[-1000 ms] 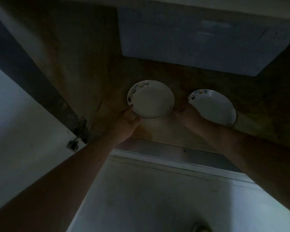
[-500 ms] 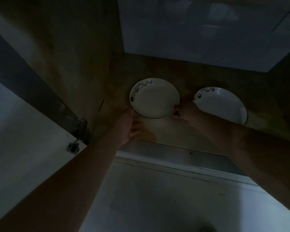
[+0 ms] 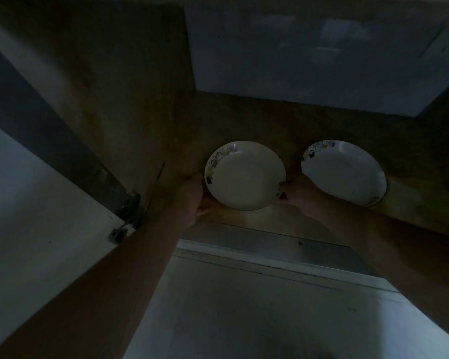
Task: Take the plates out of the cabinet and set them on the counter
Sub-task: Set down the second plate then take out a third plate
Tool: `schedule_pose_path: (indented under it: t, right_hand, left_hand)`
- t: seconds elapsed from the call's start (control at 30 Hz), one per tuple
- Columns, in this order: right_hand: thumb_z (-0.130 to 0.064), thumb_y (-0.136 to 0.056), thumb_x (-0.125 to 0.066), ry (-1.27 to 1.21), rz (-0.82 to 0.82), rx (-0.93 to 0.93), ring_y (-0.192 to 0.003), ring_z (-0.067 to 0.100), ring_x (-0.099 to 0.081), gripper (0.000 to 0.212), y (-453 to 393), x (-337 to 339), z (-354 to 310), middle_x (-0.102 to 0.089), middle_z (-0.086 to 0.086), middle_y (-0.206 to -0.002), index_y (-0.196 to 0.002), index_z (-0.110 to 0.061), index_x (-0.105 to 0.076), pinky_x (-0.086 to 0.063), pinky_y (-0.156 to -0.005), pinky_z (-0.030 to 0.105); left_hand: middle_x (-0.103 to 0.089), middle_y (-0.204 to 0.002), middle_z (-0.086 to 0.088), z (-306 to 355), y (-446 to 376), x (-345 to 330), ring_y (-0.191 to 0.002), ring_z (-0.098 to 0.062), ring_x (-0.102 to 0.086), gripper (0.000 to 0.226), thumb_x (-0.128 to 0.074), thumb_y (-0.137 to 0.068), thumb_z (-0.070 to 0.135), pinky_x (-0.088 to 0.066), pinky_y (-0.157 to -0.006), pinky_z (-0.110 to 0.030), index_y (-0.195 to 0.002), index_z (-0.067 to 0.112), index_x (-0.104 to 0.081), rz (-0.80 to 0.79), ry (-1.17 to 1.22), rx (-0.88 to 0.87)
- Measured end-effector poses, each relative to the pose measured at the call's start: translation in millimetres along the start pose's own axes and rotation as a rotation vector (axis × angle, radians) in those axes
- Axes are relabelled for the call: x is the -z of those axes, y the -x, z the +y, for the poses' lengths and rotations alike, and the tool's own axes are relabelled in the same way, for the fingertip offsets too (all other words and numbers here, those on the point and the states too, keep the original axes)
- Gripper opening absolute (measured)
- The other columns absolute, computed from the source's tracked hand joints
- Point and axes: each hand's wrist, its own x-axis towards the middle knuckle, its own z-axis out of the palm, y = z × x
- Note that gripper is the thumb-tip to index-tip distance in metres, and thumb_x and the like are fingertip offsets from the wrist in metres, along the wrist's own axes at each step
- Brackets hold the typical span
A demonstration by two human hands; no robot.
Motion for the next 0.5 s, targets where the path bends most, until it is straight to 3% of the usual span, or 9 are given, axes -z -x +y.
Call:
schedule_pose_path:
  t: [0.07, 0.13, 0.2, 0.27, 0.4, 0.5]
  right_hand:
    - [-0.005, -0.099, -0.047, 0.034, -0.031, 0.06, -0.124, 0.035, -0.049, 0.049, 7, 3, 5, -0.044, 0.009, -0.145, -0.145, -0.02, -0.036, -0.056, -0.08, 0.042]
    - [-0.008, -0.099, -0.048, 0.056, -0.08, 0.104, -0.119, 0.029, -0.052, 0.047, 16, 3, 8, -0.047, 0.004, -0.143, -0.143, -0.023, -0.039, -0.057, -0.072, 0.034]
    - [-0.007, -0.099, -0.049, 0.078, -0.114, 0.126, -0.114, 0.025, -0.056, 0.044, 22, 2, 10, -0.049, 0.004, -0.141, -0.139, -0.022, -0.043, -0.059, -0.074, 0.037]
    - [-0.007, -0.098, -0.051, 0.087, -0.128, 0.13, -0.111, 0.024, -0.059, 0.042, 28, 1, 8, -0.052, 0.006, -0.138, -0.138, -0.019, -0.045, -0.059, -0.08, 0.043]
    - [-0.005, -0.099, -0.049, 0.063, -0.16, 0.126, -0.114, 0.025, -0.058, 0.044, 38, 0, 2, -0.053, 0.005, -0.137, -0.14, -0.018, -0.043, -0.057, -0.084, 0.045]
    - [-0.002, -0.099, -0.045, 0.083, -0.145, 0.106, -0.116, 0.027, -0.055, 0.044, 45, 3, -3, -0.05, 0.004, -0.135, -0.14, -0.017, -0.041, -0.056, -0.077, 0.037]
  left_hand:
    - [-0.064, -0.124, -0.009, 2, -3, 3, -0.115, -0.029, -0.059, 0.033, -0.04, -0.1, 0.042, -0.052, -0.089, -0.044, -0.11, 0.02, -0.062, -0.006, 0.001, 0.007]
    - [-0.063, -0.127, -0.009, 1, -4, 4, -0.112, -0.026, -0.059, 0.034, -0.046, -0.099, 0.04, -0.054, -0.077, -0.04, -0.121, 0.019, -0.061, -0.017, -0.03, -0.001]
    - [-0.059, -0.131, -0.012, -3, -3, 5, -0.108, -0.026, -0.058, 0.033, -0.048, -0.101, 0.029, -0.052, -0.065, -0.036, -0.13, 0.015, -0.054, 0.013, -0.103, -0.027]
    - [-0.056, -0.132, -0.015, -6, -5, 8, -0.11, -0.03, -0.057, 0.031, -0.047, -0.1, 0.015, -0.051, -0.066, -0.038, -0.131, 0.014, -0.05, 0.05, -0.152, -0.073]
    - [-0.064, -0.099, -0.006, -3, 3, 24, -0.083, -0.021, -0.062, 0.025, -0.049, -0.096, 0.004, -0.055, -0.044, -0.033, -0.116, 0.017, -0.053, -0.027, -0.046, -0.043]
    - [-0.067, -0.095, -0.008, -4, 12, 33, -0.081, -0.02, -0.065, 0.024, -0.051, -0.095, 0.003, -0.057, -0.044, -0.033, -0.115, 0.014, -0.057, -0.071, -0.024, -0.013]
